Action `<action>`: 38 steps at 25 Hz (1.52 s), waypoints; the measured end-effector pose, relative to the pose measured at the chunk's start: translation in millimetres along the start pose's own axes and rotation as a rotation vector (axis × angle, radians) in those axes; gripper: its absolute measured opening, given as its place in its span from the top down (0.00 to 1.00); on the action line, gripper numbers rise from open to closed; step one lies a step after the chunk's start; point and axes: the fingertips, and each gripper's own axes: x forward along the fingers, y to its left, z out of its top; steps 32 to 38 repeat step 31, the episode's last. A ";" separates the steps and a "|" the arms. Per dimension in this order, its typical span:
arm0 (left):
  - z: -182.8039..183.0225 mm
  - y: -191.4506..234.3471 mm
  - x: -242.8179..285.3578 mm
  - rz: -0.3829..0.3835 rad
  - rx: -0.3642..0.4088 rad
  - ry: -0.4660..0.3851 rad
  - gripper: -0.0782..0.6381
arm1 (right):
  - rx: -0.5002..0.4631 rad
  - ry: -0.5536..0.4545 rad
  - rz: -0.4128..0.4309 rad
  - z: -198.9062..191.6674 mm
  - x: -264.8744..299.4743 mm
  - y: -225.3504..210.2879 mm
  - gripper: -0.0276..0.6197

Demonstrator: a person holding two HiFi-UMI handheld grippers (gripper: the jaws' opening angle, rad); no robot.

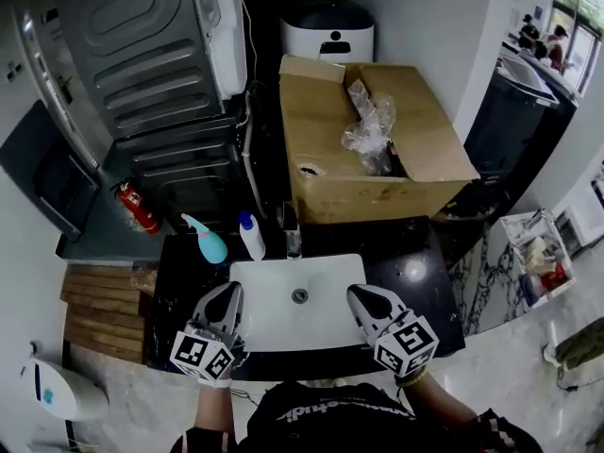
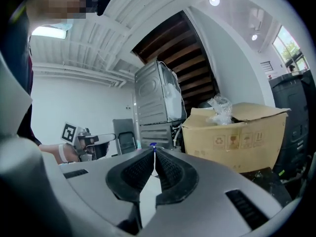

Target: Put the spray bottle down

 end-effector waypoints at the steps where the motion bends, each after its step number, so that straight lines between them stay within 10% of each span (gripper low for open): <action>1: -0.6 -17.1 5.6 -0.030 -0.007 -0.003 0.87 | 0.010 0.000 0.008 -0.5 -3.3 -1.7 0.89; 12: -26.5 -113.8 36.3 -0.097 0.004 0.025 0.87 | -0.022 -0.002 0.111 -10.7 -32.3 -0.6 0.89; 38: -53.0 -150.0 43.3 -0.072 -0.006 0.051 0.87 | -0.046 -0.020 0.188 -21.3 -62.6 -2.5 0.89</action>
